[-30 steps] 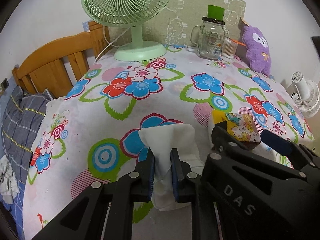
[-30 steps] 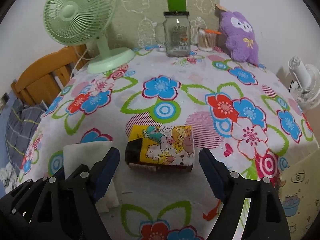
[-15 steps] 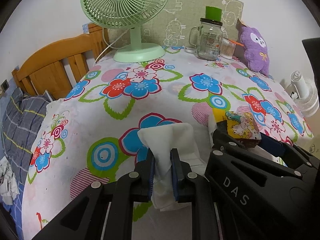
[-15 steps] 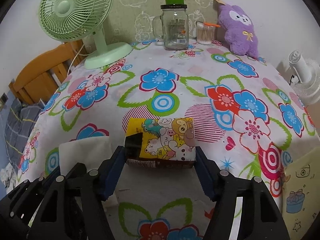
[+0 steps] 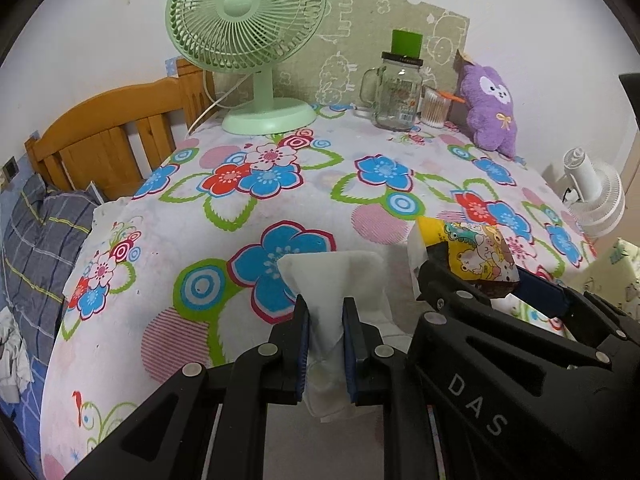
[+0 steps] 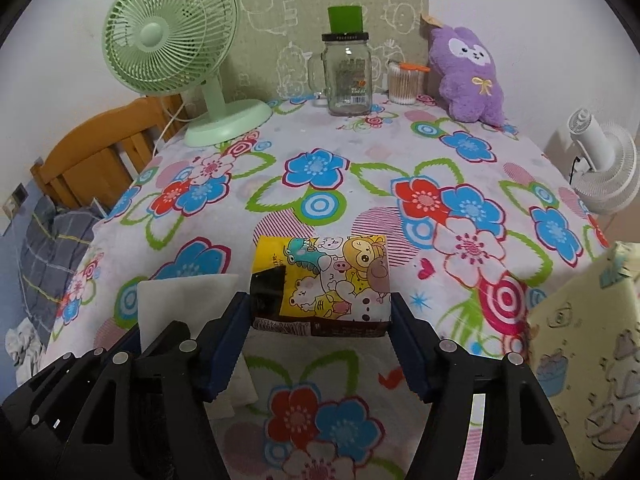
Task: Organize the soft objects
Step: 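Lift the towel and snack box and carry both toward the patterned box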
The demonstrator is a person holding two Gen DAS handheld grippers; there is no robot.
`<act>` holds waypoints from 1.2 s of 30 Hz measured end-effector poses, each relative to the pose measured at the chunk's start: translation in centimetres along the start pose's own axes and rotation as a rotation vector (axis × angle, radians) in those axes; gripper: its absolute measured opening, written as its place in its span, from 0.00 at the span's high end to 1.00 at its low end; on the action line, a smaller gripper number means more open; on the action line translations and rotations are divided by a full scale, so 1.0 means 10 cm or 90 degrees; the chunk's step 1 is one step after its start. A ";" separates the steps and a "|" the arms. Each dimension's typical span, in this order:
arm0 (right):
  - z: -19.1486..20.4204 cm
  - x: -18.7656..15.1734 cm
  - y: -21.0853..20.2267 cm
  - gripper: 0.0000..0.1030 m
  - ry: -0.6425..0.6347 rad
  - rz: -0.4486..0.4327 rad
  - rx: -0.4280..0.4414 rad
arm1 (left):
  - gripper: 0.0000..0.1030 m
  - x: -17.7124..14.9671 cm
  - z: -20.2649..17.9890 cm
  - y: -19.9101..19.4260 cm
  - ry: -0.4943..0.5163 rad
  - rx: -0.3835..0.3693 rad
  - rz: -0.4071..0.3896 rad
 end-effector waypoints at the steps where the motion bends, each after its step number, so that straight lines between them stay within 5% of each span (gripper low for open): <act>1: 0.00 -0.01 -0.03 0.32 -0.001 -0.002 0.001 | 0.88 -0.01 -0.01 -0.03 0.000 0.001 -0.003; 36: -0.17 -0.03 -1.45 0.32 -0.028 -0.116 0.008 | 0.88 -0.01 -0.39 -1.24 0.024 -0.018 -0.109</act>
Point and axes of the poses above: each gripper's, at about its wrist camera, not at the fingertips, and y roughly the way its jaws point, z to its left, x to its top, the point moved 6 cm from there along y, roughly the way its jaws point, and after that the axes turned 2 degrees about -z, right-handed, at the moved point
